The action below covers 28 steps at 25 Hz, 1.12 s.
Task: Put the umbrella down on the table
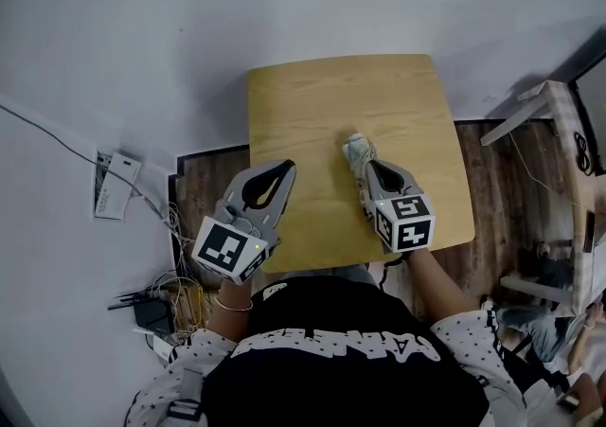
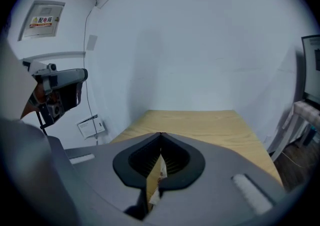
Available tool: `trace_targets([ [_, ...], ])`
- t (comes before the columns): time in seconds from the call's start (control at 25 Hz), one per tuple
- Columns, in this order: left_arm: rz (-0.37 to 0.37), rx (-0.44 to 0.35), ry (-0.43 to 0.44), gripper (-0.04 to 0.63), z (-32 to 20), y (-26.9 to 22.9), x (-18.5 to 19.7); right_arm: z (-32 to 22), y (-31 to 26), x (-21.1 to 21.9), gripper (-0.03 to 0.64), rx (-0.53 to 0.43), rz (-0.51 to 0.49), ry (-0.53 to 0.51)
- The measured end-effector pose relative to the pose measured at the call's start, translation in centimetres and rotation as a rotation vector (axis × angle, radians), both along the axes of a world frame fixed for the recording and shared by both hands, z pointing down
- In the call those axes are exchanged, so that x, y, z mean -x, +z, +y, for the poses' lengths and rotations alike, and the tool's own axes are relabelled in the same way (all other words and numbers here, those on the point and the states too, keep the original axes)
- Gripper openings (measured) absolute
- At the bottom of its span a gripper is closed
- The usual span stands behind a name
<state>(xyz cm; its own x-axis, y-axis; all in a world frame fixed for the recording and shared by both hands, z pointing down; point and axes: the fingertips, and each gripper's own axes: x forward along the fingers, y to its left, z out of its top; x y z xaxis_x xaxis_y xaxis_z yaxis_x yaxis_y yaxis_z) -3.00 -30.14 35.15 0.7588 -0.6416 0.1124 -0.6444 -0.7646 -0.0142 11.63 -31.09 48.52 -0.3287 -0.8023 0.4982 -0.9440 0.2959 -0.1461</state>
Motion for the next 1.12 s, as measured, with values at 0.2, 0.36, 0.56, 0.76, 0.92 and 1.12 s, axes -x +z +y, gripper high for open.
trace_targets([
  [0.2, 0.016, -0.022, 0.028, -0.009, 0.3, -1.1, -1.1, -0.1, -3.9, -0.9, 0.012, -0.059, -0.016, -0.004],
  [0.36, 0.016, -0.032, 0.046, -0.009, 0.8, -1.4, -1.8, 0.2, -7.0, -1.0, 0.012, -0.138, -0.024, -0.008],
  [0.56, 0.015, -0.032, 0.053, -0.009, 1.3, -1.4, -2.1, 0.8, -9.5, -1.0, 0.012, -0.200, -0.043, -0.012],
  [0.76, 0.022, -0.031, 0.062, -0.009, 1.5, -1.4, -2.5, 1.2, -11.1, -1.1, 0.012, -0.234, -0.041, -0.012],
  [0.92, 0.031, -0.025, 0.073, -0.009, 1.7, -1.3, -2.9, 1.6, -12.1, -1.3, 0.012, -0.254, -0.032, -0.011],
  [1.12, 0.040, -0.021, 0.079, -0.009, 1.7, -1.2, -3.1, 1.9, -12.5, -1.3, 0.014, -0.260, -0.023, -0.012],
])
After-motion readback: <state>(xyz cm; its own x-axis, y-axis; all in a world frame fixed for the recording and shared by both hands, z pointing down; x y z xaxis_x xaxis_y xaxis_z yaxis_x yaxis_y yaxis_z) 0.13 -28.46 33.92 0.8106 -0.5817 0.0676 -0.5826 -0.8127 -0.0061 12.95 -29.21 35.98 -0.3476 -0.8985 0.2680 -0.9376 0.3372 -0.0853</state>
